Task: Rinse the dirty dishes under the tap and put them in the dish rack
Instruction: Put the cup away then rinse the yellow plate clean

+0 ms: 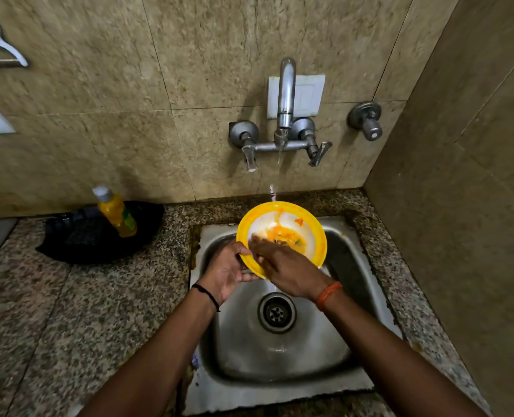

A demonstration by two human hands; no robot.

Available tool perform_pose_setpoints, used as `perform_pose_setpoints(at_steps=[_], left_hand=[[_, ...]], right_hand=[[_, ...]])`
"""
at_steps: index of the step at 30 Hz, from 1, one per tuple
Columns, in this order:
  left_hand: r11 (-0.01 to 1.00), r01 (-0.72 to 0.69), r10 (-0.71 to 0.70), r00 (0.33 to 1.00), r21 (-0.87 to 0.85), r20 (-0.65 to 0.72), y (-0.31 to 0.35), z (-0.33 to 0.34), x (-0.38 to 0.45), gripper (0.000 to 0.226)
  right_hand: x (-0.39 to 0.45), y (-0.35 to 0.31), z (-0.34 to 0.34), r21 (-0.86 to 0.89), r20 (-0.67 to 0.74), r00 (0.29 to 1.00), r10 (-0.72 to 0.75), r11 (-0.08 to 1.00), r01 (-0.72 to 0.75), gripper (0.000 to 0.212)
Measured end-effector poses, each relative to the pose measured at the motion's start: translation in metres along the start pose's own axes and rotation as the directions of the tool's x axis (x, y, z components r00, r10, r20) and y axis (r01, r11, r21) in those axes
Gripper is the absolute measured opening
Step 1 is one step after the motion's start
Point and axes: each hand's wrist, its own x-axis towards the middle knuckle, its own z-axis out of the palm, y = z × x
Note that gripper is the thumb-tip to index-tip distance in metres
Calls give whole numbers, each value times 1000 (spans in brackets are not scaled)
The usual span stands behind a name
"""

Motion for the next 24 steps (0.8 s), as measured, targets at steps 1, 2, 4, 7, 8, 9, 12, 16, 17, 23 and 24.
perform_pose_setpoints(at_steps=[1,2,4,7,8,9,12,16,17,23,24], left_hand=[[1000,7,-7,1000,0,-8,-1,-3,0,24],[1000,10,-10,1000,-3,-12,-2,-4,-1,24],[1000,8,-8,1000,-6,-5,-2,-3,-2,23],[1000,-4,4,1000,4,5,1,3,-2,24],[1000,-8,8,1000,-4,1,2,2,-2,25],[1000,-13,13,1000,-18,-8,2,0,-1,25],[999,-44,44,999,-16,-8,4,-5,-3,26],[997,-55,55,998,48,-6,1,-1,-5,32],[998,-49,49,999,36,-13,0,-1,-5,33],[999,-50,50,999,1,-2,-1,4,-5,33],[998,-62,62,998,17,-1,0,5,-5,34]], right_hand=[[1,8,-6,-27,-38,999,11,1000,-12,47],[4,19,-10,-81,-98,993,65,994,-73,48],[7,20,-13,-206,-171,973,155,960,-189,52],[8,-3,2,-86,-64,997,36,995,-41,49],[4,-4,2,4,-47,999,25,1000,-25,46],[0,-1,-3,19,-61,997,47,999,-46,44],[-7,17,-15,-267,-150,973,178,940,-213,50],[-14,-6,-2,-175,71,993,92,981,-78,47],[-15,-6,0,-123,123,991,52,992,-37,43],[-10,14,-2,-337,-222,935,276,878,-339,53],[-12,5,-1,-377,-201,939,278,863,-336,54]])
